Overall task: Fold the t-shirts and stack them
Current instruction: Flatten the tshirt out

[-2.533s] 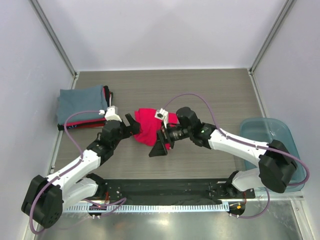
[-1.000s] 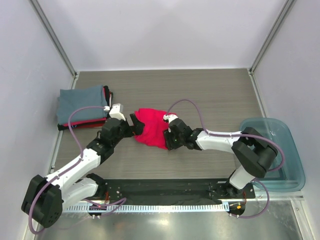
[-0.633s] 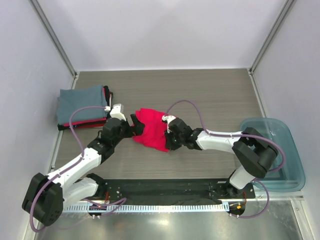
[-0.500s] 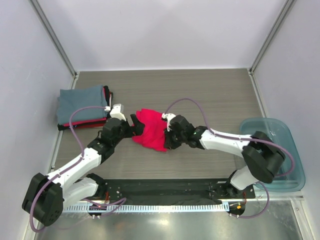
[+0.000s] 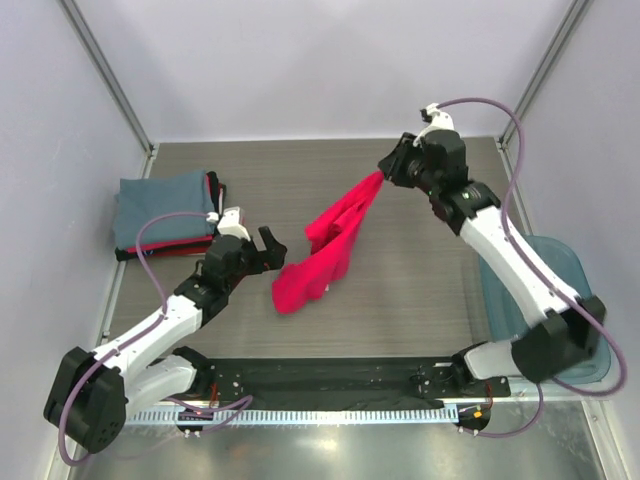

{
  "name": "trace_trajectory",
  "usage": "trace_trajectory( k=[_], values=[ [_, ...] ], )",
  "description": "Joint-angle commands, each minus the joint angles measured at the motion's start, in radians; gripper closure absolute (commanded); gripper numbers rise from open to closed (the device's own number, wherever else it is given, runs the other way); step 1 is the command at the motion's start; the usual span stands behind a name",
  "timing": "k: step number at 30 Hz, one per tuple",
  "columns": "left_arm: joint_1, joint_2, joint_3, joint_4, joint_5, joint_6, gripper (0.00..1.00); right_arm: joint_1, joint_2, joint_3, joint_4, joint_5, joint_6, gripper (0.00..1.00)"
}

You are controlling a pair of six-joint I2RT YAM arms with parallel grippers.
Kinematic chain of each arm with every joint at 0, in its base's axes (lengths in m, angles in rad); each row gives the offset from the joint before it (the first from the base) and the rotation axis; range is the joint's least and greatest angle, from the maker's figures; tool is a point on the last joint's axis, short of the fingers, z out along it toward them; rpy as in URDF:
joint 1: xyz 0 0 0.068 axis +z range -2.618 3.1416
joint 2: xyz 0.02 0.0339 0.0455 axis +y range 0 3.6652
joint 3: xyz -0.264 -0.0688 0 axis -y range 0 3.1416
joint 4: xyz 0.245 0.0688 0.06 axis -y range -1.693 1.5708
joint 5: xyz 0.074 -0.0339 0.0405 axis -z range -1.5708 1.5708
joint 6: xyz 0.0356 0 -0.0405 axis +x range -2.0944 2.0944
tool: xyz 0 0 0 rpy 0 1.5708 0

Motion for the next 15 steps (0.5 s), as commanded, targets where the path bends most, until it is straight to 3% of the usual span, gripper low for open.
trace_trajectory(
  k=[1,3,7,11,13,15],
  values=[
    [-0.003,-0.023,0.038,-0.017,-0.047,0.008,0.01,-0.095,0.165,-0.013,-0.151,-0.013,0.076,0.69],
    [-0.004,-0.028,0.035,-0.019,-0.045,0.01,0.0,-0.091,0.158,-0.094,-0.138,-0.012,0.075,0.52],
    [-0.003,-0.013,0.038,-0.007,-0.016,0.007,0.0,-0.062,0.06,-0.253,-0.079,0.004,0.038,0.48],
    [-0.004,0.02,0.043,0.012,0.038,0.004,0.0,0.012,-0.065,-0.398,0.007,-0.137,-0.066,0.46],
    [-0.006,0.04,0.047,0.026,0.055,-0.001,0.0,0.05,-0.065,-0.408,0.013,-0.154,-0.117,0.43],
    [-0.007,0.056,0.05,0.039,0.084,-0.003,0.0,0.092,-0.033,-0.4,0.004,-0.156,-0.143,0.47]
  ],
)
